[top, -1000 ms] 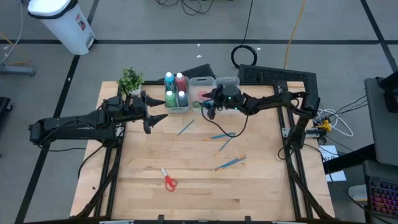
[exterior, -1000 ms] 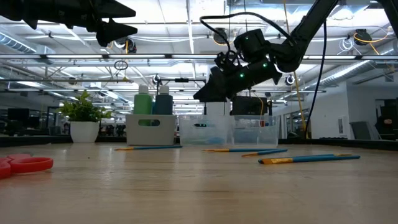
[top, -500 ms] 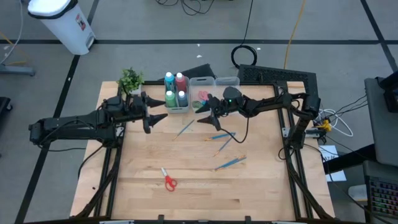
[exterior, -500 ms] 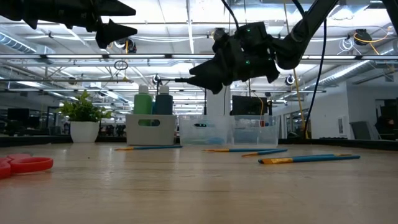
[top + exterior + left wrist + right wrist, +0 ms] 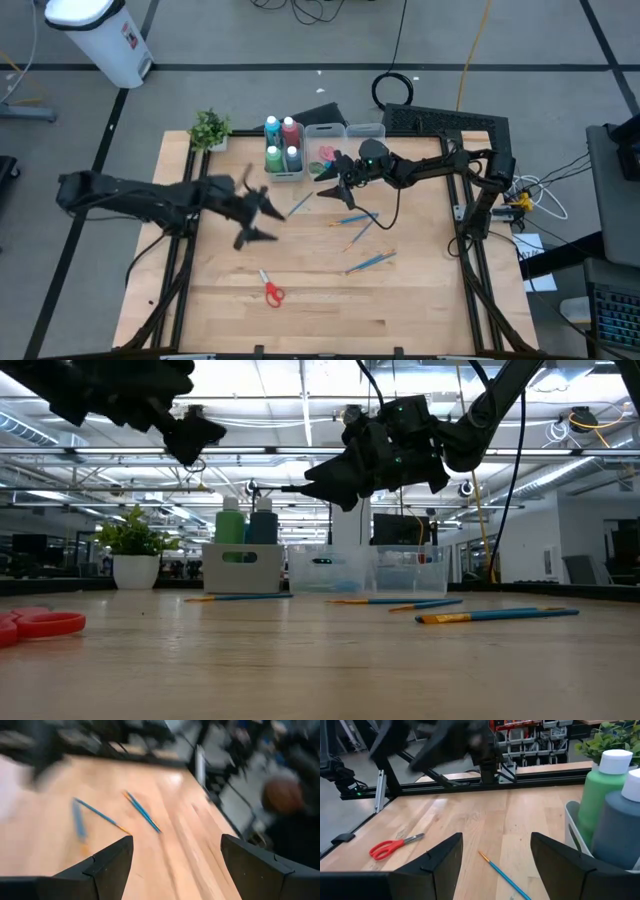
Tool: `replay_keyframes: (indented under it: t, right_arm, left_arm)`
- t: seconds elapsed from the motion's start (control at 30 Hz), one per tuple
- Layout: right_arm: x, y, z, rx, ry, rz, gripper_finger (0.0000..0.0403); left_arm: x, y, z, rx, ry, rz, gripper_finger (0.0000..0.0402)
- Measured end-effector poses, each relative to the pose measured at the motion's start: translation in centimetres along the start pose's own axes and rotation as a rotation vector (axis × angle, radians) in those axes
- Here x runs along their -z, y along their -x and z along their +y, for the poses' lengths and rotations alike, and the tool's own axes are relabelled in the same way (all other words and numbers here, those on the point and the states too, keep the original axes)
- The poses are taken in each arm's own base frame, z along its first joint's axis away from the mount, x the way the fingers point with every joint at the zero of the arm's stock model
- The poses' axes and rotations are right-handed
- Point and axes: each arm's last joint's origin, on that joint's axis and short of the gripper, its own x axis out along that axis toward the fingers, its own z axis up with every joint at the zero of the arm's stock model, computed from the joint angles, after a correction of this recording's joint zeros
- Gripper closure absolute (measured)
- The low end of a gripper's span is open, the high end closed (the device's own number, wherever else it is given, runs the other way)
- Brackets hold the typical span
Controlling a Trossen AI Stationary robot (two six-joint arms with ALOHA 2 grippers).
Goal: Pick & Place Paint Supplies
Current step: Put the red scissors into the left transparent bin
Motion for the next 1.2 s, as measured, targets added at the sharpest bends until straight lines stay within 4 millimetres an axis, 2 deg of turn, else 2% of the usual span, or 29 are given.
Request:
replay_keyframes:
  t: [0.23,0.43,0.67,0.9,1.03,1.2]
  right_arm:
    - [0.0,0.0,0.0,0.001,0.002,0.000,0.0176]
    - [0.0,0.0,0.0,0.001,0.017,0.000,0.0180]
    - [0.0,0.0,0.0,0.001,0.016,0.001,0.0181]
    - [0.0,0.0,0.0,0.001,0.017,0.001,0.0181]
    - [0.0,0.0,0.0,0.001,0.017,0.001,0.0181]
    - [0.0,0.0,0.0,0.001,0.017,0.001,0.0181]
  left_arm:
    - [4.4,-5.3,-2.9,0.154,-0.120,0.233,0.0096]
    - [8.5,-7.6,-4.9,0.188,-0.134,0.434,0.0096]
    - [11.3,-7.2,-6.0,0.105,-0.137,0.654,0.0096]
    - [11.9,-6.8,-6.3,-0.025,-0.208,0.708,0.0103]
    - [11.9,-6.8,-6.2,-0.064,-0.220,0.711,0.0140]
    - [12.0,-6.7,-6.0,-0.106,-0.182,0.716,0.0220]
